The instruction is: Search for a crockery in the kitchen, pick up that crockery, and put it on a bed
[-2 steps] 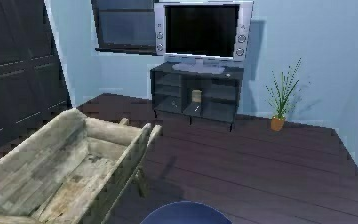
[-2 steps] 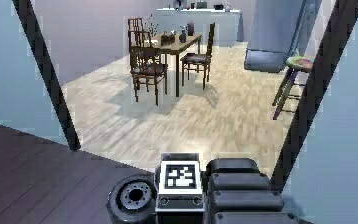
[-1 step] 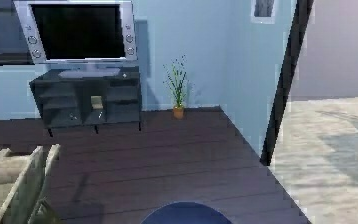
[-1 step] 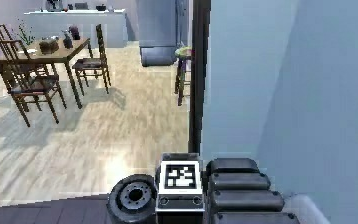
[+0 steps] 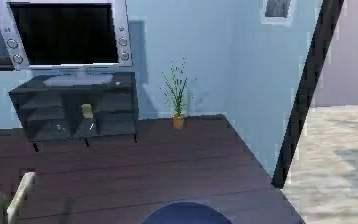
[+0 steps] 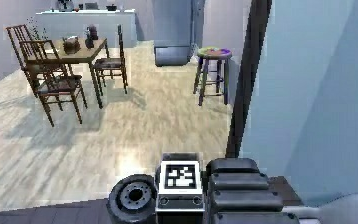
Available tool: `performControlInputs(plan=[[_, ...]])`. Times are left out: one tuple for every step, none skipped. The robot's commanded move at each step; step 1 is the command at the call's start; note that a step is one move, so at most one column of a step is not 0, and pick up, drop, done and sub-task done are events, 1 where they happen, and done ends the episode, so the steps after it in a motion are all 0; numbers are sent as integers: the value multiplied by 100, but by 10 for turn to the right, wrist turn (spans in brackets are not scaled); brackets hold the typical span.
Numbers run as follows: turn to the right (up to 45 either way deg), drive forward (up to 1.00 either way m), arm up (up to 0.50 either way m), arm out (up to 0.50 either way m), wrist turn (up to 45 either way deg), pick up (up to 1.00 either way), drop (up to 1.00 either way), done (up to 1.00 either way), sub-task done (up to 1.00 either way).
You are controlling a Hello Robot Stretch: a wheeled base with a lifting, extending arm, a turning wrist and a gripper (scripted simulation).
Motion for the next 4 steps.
performControlInputs(plan=[[-450,0,0,0,0,0,0,0,0],[-450,0,0,0,0,0,0,0,0],[-450,0,0,0,0,0,0,0,0],[0,45,0,0,0,0,0,0,0]])
